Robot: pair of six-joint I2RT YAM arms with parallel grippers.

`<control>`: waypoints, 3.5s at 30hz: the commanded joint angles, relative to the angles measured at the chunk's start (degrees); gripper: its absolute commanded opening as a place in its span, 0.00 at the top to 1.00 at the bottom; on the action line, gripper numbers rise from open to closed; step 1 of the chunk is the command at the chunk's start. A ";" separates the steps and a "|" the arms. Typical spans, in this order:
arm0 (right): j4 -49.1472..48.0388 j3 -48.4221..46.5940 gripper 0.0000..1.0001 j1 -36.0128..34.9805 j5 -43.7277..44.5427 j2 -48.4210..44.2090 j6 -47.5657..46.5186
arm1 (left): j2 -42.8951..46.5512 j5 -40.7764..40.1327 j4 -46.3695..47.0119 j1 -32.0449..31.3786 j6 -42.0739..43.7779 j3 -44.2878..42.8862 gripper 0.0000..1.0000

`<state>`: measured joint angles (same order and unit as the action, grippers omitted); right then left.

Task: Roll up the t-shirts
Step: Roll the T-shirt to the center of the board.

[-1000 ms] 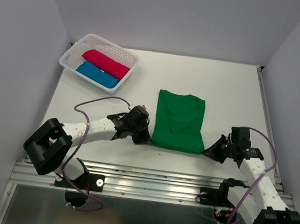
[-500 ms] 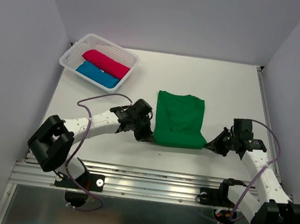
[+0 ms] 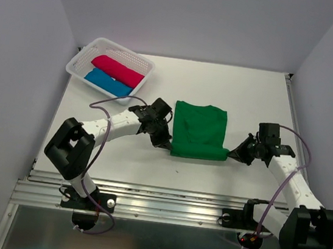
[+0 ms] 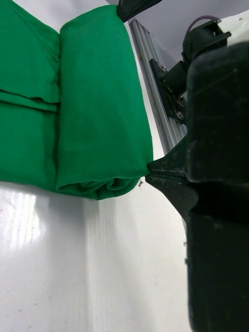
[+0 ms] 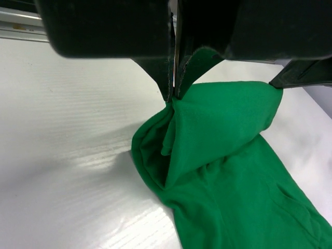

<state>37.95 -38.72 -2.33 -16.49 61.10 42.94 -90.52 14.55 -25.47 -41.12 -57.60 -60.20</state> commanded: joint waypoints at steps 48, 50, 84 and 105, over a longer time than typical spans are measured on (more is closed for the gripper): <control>-6.22 -2.69 0.99 -7.50 1.55 -2.65 -5.59 | 1.84 -11.39 3.75 -10.64 18.33 -10.82 1.00; -7.36 -1.80 0.99 -8.65 1.37 -2.13 -4.36 | 0.44 -9.54 5.43 -11.96 17.62 -10.20 1.00; -16.25 -13.14 0.99 -14.02 15.26 27.14 -3.65 | -20.92 -5.58 13.00 -4.05 22.80 -14.76 1.00; -24.24 -14.89 0.98 -22.37 15.25 28.18 1.97 | -13.19 -4.09 7.19 -3.35 22.80 -17.41 1.00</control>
<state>16.97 -52.12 -24.80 -6.20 85.43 44.05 -107.57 10.76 -15.94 -44.88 -35.38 -75.94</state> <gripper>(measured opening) 0.018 0.026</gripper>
